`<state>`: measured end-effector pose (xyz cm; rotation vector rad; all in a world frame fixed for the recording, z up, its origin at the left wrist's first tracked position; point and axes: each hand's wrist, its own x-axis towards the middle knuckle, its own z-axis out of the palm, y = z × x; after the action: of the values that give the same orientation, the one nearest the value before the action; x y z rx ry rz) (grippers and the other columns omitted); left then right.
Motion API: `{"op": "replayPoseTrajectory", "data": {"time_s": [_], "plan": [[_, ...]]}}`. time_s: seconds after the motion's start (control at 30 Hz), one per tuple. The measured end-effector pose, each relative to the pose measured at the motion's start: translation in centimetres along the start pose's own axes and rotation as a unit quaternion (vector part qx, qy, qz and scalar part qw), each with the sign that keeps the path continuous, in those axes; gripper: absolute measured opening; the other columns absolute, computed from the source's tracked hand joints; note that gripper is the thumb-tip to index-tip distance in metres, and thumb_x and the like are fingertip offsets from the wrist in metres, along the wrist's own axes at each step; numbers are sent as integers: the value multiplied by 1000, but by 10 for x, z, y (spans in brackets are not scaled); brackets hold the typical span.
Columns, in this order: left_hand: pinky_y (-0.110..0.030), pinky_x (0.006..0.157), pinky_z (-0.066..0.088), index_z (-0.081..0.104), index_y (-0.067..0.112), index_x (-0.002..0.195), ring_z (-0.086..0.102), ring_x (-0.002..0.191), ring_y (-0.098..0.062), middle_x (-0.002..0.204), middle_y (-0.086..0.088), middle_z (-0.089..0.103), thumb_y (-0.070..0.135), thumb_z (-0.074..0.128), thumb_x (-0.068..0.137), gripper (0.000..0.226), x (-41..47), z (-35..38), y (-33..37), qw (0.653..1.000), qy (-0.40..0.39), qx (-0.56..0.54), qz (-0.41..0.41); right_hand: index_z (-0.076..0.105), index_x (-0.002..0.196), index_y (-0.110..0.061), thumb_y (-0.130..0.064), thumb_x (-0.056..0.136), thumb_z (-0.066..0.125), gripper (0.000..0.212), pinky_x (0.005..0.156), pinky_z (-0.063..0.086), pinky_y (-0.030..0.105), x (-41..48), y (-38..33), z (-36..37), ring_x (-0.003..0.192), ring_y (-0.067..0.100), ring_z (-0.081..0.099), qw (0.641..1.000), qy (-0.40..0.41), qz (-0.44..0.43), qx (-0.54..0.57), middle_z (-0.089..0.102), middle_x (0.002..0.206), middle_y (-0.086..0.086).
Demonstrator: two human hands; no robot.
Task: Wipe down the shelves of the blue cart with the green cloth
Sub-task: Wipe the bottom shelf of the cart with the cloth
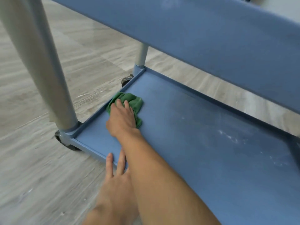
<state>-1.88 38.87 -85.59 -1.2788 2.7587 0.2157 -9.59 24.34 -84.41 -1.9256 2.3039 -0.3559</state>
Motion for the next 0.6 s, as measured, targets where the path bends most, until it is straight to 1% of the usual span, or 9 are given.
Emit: {"op": "replayPoseTrajectory", "data": {"time_s": [0.07,0.13,0.17,0.2,0.23,0.27,0.33,0.43,0.6], "plan": [[-53,82,-49,-11,25,157,-19,149,-30,165,-5,-16,42,20,106,62,0,6,-3,998,-53,36,-28,46,135,-8,-18,86,53,51,117,22,41,7,-6,7,143,32,19,1000,15,-10,-3,31,152,7],[-64,92,-41,-1,28,158,-10,150,-34,166,-6,-9,46,8,101,61,-2,4,-3,999,-43,10,-26,46,133,-8,-14,86,52,48,117,22,39,8,-1,11,143,31,19,1000,20,-17,-2,32,152,6],[-75,106,-17,23,27,156,10,149,-42,164,-11,14,44,9,94,66,-3,-4,-2,999,-40,-24,-3,47,132,-9,-13,86,52,47,118,22,39,9,3,10,143,31,20,999,20,-33,-1,32,152,7],[-81,104,15,48,20,146,33,139,-49,152,-17,42,41,14,92,67,-4,-6,1,996,-47,-68,17,49,130,-9,-11,85,52,45,118,22,37,8,10,8,143,31,21,999,17,-49,1,33,152,7],[-80,94,35,62,13,133,46,129,-53,139,-19,57,38,16,96,64,-6,-4,1,997,-11,-75,24,52,127,-10,-9,85,53,42,118,22,36,7,19,6,142,31,23,998,15,-59,1,35,151,7],[-77,93,39,66,14,129,48,127,-54,136,-19,60,40,9,101,69,-8,-1,2,998,-2,-61,21,54,124,-10,-7,84,53,40,118,22,35,6,31,4,141,32,25,998,15,-64,1,37,149,8],[-73,105,30,56,28,139,37,138,-50,151,-12,46,58,-5,98,80,-10,1,6,997,-18,-73,4,54,126,-11,-7,84,53,42,118,22,35,2,61,-5,140,33,26,999,11,-53,-10,38,149,9],[-61,117,5,11,50,153,8,151,-40,166,2,11,74,-11,86,74,-7,12,7,999,-15,-32,-31,52,131,-14,-9,84,54,48,117,24,36,-13,118,-16,140,34,28,999,23,4,-36,37,151,9],[-56,118,10,-2,52,151,13,148,-43,166,2,13,81,-11,79,78,-7,15,5,999,-3,-20,-49,41,142,-14,-9,85,58,60,115,25,37,-74,221,-41,144,32,21,994,21,95,-50,30,155,8]]}}
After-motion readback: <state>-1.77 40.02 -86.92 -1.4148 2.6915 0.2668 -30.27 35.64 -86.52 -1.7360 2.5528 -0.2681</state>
